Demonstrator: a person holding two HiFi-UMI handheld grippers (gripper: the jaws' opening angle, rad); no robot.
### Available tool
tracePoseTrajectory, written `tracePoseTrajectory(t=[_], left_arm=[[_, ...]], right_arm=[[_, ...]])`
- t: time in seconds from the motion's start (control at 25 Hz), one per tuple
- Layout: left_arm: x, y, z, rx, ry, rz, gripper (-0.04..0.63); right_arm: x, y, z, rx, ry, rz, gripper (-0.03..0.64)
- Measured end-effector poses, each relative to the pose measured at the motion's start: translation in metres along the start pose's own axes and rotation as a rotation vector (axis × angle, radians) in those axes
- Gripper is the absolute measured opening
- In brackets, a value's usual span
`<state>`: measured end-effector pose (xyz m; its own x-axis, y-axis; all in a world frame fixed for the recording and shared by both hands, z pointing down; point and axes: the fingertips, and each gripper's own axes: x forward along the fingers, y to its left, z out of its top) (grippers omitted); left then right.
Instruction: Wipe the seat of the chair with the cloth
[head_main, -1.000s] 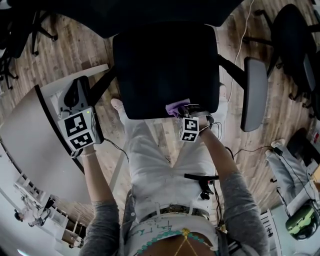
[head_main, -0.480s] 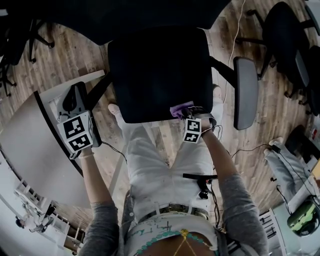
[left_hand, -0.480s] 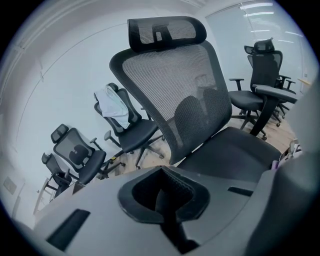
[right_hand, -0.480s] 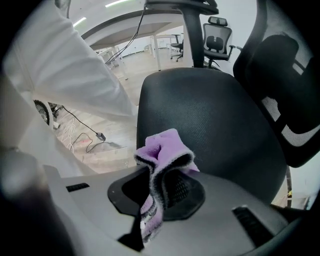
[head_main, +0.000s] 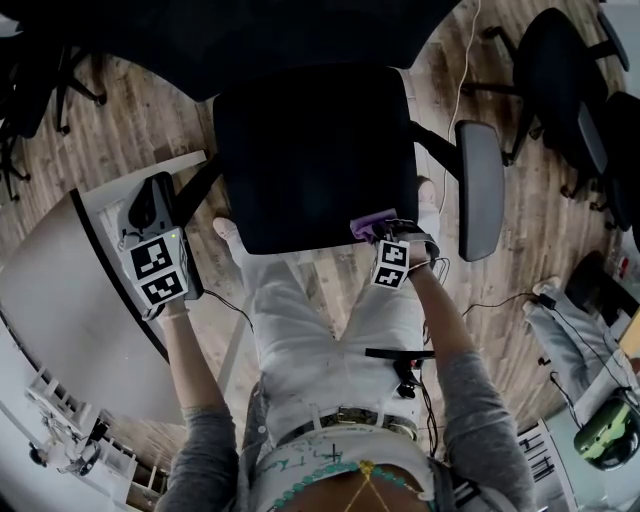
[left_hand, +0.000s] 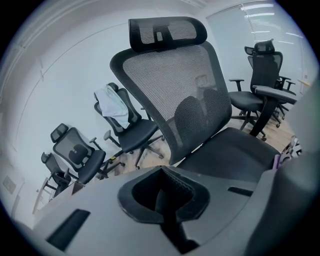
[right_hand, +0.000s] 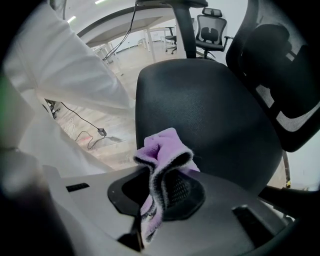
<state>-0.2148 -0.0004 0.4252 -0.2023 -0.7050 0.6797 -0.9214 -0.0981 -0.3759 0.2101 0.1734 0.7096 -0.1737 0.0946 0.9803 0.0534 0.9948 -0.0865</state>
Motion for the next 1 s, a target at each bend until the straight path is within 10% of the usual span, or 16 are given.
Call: tracePoseTrajectory(t=[0.6, 1.0], left_arm=[[0.001, 0.000, -0.002, 0.048, 0.017, 0.031, 0.008], [0.001, -0.001, -0.003, 0.005, 0.001, -0.008, 0.008]], right_arm=[[-0.020, -0.015, -0.040, 0.114, 0.200, 0.014, 0.048], [-0.047, -0.040, -0.019, 0.193, 0.160, 0.014, 0.048]])
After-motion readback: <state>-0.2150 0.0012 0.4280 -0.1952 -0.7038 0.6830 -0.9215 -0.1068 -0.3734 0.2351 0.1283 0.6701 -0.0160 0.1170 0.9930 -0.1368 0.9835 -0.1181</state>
